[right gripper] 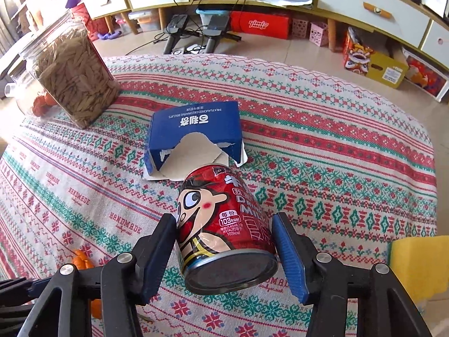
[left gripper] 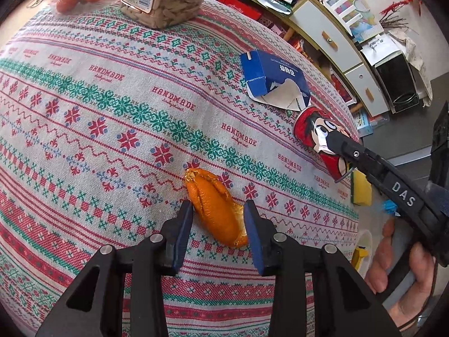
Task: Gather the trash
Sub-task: 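Grasp the orange peel with the left tool while the right tool grasps the red Drink Milk can, then carry the orange peel and red can over the white bin and open both tools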
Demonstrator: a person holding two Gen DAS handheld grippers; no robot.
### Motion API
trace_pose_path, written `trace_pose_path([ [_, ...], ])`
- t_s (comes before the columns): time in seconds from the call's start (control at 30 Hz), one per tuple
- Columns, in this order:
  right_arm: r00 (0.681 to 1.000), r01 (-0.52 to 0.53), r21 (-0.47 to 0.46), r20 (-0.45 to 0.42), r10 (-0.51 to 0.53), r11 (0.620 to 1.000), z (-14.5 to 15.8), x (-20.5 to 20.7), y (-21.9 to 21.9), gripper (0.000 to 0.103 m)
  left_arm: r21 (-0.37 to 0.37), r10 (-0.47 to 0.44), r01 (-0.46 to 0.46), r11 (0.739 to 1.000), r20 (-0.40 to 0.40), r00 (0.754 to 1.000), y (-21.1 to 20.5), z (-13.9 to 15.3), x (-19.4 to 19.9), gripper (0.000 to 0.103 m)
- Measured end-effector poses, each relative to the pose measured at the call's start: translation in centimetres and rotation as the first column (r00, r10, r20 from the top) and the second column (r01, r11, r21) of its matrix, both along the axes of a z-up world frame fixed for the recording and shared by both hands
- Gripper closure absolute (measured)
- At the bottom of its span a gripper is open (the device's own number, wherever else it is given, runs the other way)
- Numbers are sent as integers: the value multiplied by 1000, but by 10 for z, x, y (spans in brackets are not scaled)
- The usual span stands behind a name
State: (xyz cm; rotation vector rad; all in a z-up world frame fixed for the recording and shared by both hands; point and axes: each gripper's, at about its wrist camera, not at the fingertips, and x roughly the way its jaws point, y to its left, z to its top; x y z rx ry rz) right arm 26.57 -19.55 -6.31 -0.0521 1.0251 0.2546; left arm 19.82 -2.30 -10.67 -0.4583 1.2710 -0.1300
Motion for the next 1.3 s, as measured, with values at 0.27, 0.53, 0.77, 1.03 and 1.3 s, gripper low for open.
trace_pose_path([
  [0.27,996,64,114,-63,-57,991,6,-14,-21,44,37,-50,48,998,67,996,-2,8,0,91],
  [0.53,981,146,226,-156,-113,963,9,-30,-40,45,67,-111,102,993,150,983,-3,37,-16,92],
  [0.77,978,176,238,-154,-141,955,20,-46,-52,45,58,-123,115,992,150,981,-5,41,-22,92],
  [1.03,977,194,246,-133,-165,950,37,-67,-68,45,157,-190,160,975,197,962,-25,58,-37,92],
  [1.3,970,236,269,-123,-210,934,46,-96,-96,45,255,-283,217,942,258,924,-55,75,-55,92],
])
